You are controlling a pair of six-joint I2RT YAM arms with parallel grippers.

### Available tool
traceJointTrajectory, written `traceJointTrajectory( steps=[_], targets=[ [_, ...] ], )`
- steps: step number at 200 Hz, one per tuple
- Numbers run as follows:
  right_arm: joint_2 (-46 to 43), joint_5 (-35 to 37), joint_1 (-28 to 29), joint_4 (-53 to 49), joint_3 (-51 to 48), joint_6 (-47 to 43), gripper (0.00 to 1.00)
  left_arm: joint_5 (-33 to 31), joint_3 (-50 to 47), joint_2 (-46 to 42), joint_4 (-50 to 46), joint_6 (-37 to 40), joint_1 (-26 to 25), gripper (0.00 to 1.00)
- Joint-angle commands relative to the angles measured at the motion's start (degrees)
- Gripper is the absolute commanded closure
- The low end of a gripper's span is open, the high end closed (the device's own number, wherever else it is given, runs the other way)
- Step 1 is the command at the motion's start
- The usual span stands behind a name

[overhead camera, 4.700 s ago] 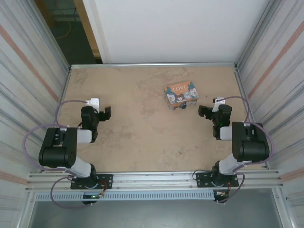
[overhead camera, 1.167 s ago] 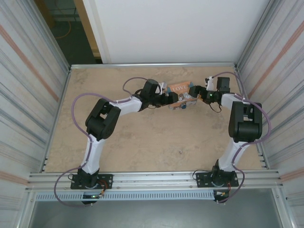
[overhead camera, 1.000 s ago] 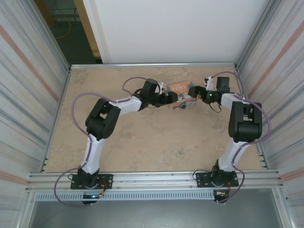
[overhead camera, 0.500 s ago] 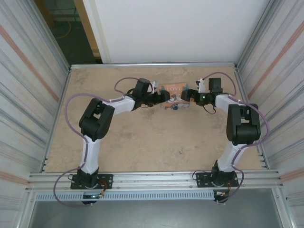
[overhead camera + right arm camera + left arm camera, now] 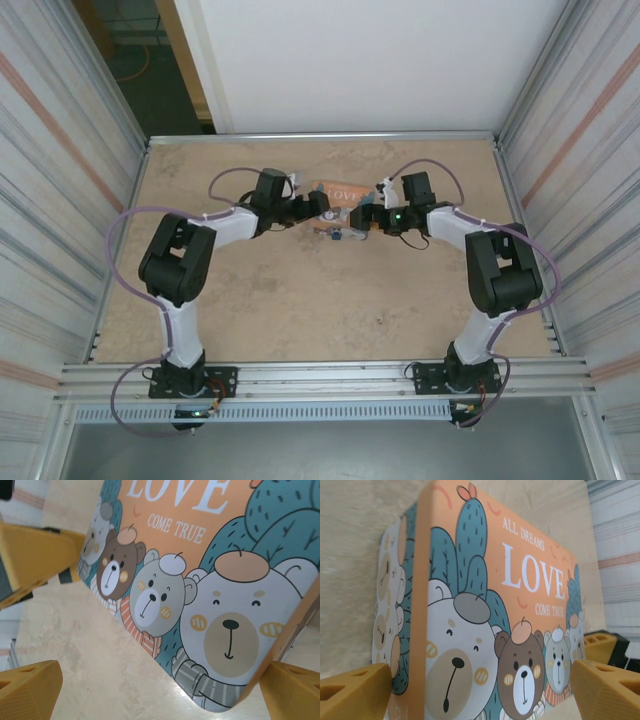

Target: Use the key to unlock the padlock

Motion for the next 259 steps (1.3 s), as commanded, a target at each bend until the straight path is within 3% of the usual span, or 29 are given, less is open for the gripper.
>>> traceJointTrajectory(
  steps=[1,52,95,129,154,220,259],
  targets=[
    [-1.91,-2.71,3.80,-0.78,-0.91,2.02,0.00,3.67,-1.22,-3.70,2.11,1.29,-0.42,0.09],
    [-2.53,-1.47,6.18,-2.18,-2.07,2.60,0.00,3.06,-1.99,-4.35,1.01,2.98,1.79,0.08],
    [-6.64,5.10,3.86,-7.90,-2.86,2.33,0.00,1.15,-3.05,-6.54,-0.86,5.19,4.50,0.05],
    [-11.90,13.07,2.86,-18.51,-3.08,1.54,0.00,-1.38,-5.17,-11.50,-1.82,9.21,5.45,0.03],
    [-16.46,17.85,3.36,-27.74,-3.69,1.67,0.07,-3.94,-7.83,-16.79,-2.11,12.13,5.55,0.03],
    [-29.28,25.43,11.81,-43.41,-10.81,11.09,0.22,-14.03,-22.61,-36.11,-0.63,14.51,3.40,0.04],
    [-29.01,29.11,19.33,-48.58,-12.35,16.11,0.32,-19.08,-28.47,-44.94,-4.58,14.97,1.14,0.04]
  ],
)
